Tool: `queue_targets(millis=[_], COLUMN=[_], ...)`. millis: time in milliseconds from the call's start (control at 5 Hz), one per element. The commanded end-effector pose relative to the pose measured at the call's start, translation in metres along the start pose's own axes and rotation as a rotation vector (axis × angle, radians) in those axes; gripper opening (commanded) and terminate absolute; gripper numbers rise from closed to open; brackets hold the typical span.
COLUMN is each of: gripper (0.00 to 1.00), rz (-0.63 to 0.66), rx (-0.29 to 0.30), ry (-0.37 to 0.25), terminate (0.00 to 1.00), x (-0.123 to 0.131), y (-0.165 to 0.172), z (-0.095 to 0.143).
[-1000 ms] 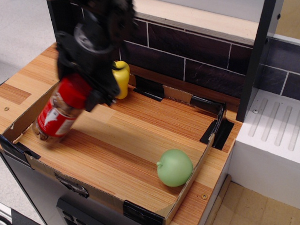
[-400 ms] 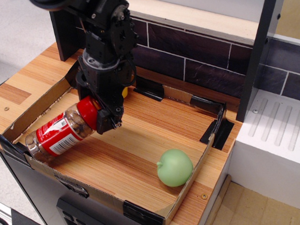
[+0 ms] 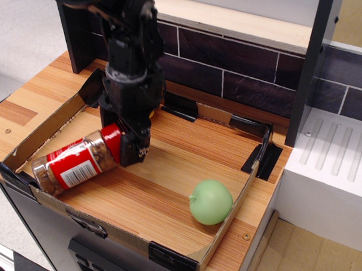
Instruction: Topple basil bottle
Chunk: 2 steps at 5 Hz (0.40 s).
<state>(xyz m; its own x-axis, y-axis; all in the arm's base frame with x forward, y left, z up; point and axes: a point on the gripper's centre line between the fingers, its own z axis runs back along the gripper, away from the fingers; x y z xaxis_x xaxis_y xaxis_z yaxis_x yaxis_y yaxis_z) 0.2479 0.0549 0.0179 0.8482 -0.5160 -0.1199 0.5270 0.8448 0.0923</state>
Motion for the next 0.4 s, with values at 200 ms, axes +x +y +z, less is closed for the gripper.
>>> queue_targets(millis=[200], gripper=[1.00], rz=[0.128], rx=[-0.061], ry=[-0.119], terminate=[0.00], x=[-0.0062], y=[0.0088], z=[0.0307])
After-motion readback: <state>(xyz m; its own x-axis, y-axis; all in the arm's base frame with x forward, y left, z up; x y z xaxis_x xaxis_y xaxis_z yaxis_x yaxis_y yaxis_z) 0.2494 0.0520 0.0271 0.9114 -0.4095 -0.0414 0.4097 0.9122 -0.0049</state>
